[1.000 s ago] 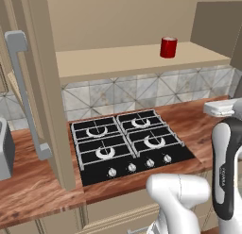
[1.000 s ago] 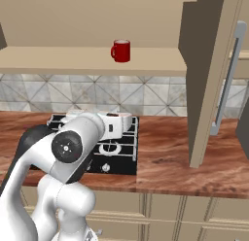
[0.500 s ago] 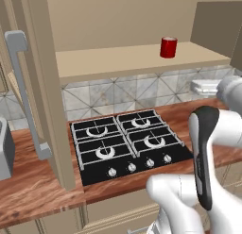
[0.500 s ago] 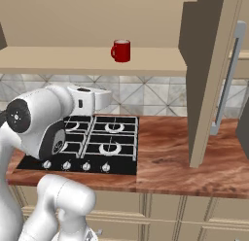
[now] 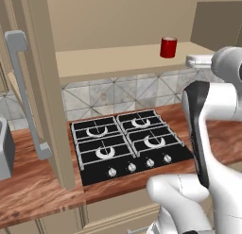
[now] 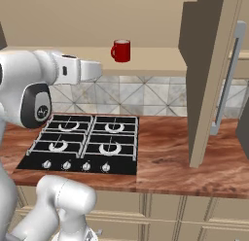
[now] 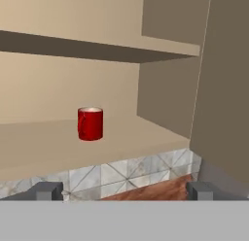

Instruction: Open the cabinet directly in front. Then move the beer and the mug to the dining counter with the jar on it.

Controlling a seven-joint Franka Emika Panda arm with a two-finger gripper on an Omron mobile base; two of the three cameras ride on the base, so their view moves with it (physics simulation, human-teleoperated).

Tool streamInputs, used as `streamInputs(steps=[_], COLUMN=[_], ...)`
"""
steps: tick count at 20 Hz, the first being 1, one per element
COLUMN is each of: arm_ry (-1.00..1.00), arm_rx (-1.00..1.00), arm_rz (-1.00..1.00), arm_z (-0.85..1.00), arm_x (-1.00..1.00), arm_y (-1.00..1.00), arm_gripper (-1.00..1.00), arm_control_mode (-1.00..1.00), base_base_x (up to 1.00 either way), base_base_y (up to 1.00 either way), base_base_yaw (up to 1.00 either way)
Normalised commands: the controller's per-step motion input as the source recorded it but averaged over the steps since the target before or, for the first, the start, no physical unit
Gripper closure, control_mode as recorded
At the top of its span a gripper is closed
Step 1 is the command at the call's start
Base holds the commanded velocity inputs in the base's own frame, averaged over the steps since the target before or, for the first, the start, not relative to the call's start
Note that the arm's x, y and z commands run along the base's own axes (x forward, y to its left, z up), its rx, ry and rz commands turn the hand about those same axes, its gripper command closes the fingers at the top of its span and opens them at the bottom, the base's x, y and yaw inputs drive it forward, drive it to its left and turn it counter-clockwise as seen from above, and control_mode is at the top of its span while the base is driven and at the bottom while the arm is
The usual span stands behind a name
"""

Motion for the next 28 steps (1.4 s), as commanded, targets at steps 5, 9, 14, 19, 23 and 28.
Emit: streamInputs(steps=[5,9,14,19,23,28], arm_ry=[0.05,0.01,0.0,0.01,0.01,0.0], arm_rx=[0.0,0.0,0.0,0.01,0.01,0.0], arm_rz=[0.0,0.0,0.0,0.0,0.0,0.0], arm_z=[0.05,-0.03,-0.06,-0.07,0.0,0.0], arm_x=[0.02,0.04,0.16,0.13,0.02,0.25], arm_y=[0.0,0.2,0.58,0.48,0.1,0.0], arm_gripper=[-1.0,-1.0,-1.0,-1.0,-1.0,-1.0], arm_control_mode=[-1.0,-1.0,-1.0,-1.0,-1.0,-1.0], base_base_x=[0.0,0.0,0.0,0.0,0.0,0.0], base_base_y=[0.0,0.0,0.0,0.0,0.0,0.0], base_base_yaw=[0.0,0.0,0.0,0.0,0.0,0.0])
